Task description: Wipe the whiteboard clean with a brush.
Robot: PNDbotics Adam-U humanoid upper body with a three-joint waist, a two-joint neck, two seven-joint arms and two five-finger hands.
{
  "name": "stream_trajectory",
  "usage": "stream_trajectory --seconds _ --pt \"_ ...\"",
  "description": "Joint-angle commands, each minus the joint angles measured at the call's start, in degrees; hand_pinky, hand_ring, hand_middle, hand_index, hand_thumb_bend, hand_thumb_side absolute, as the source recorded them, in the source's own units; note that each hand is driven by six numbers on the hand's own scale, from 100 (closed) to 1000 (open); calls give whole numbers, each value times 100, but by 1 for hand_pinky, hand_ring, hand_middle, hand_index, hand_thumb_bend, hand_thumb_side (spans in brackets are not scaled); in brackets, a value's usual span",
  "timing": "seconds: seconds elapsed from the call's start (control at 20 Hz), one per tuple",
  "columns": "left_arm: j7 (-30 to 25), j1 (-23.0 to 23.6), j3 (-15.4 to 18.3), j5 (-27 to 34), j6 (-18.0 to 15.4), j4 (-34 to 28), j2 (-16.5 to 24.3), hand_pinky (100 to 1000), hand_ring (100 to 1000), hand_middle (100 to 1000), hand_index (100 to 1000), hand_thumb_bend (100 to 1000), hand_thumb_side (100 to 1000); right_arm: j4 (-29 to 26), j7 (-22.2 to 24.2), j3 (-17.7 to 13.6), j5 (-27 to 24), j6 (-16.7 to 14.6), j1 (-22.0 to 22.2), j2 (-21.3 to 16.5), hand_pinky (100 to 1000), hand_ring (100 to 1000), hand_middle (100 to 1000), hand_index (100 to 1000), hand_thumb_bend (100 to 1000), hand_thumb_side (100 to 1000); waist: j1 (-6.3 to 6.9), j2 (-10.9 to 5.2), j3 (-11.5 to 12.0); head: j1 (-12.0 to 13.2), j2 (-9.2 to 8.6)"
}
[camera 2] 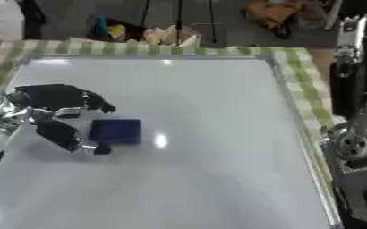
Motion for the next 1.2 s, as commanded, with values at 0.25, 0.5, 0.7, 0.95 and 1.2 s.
stream_trajectory --seconds 0.25,0.5,0.7,0.95,1.2 --pt "514 -35 -55 -242 124 179 -27 531 760 753 938 602 962 -74 -27 -40 -61 16 -27 -25 824 914 695 843 100 1000 7 -82 -6 -6 -22" --pt "654 11 -92 -186 -8 273 -33 525 759 784 932 601 929 -74 -53 -53 -66 26 -12 -15 825 915 694 843 100 1000 9 -65 -11 -9 -31" --pt "689 23 -134 -196 -121 329 -36 514 750 778 924 598 900 -74 -81 -52 -74 30 -12 -13 826 916 690 844 100 1000 10 -57 -8 3 -50" --pt "833 10 -164 -282 -165 402 -52 500 738 767 910 567 898 -74 -80 -45 -84 32 -10 -9 827 916 689 844 100 1000 8 -59 -17 25 -63" --pt "1065 -6 -213 -494 -153 352 -50 461 694 726 885 560 882 -74 -63 -34 -99 36 8 6 829 917 687 845 100 1000 8 -56 -16 38 -77"
